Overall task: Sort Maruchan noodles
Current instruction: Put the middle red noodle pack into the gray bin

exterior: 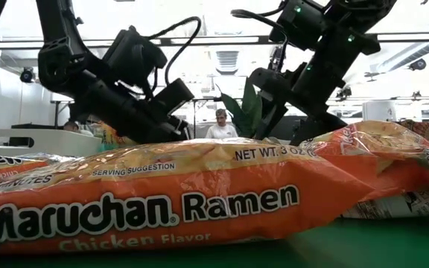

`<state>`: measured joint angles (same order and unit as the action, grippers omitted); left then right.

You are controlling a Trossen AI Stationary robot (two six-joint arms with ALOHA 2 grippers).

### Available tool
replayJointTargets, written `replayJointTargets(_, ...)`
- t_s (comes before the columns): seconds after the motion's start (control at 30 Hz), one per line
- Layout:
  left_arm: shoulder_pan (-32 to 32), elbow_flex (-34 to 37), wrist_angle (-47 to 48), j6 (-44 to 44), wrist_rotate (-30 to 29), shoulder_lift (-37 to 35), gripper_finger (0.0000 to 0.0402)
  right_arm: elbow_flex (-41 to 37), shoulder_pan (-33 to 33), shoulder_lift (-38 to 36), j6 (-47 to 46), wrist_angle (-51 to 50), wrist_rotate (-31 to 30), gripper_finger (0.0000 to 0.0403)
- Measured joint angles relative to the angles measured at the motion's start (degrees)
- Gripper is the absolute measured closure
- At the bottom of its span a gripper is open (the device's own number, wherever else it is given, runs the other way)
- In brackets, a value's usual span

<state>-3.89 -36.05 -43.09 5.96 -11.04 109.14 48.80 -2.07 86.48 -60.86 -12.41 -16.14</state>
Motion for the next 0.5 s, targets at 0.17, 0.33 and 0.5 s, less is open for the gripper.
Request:
replayJointTargets(0.17,-0.02,0.08,0.63,-0.47,0.04,-0.22,0.0361,-0.04,0.0,1.33,0.53,3.54,-0.45,0.0088)
replayJointTargets(0.33,-0.02,0.23,0.92,-0.49,0.06,-0.22,0.0361,-0.04,0.13,5.12,2.72,10.78,-0.55,0.0089)
replayJointTargets(0.5,0.01,0.39,1.57,-0.64,0.09,-0.07,0.0361,-0.07,0.22,9.16,6.9,19.97,-0.54,0.009)
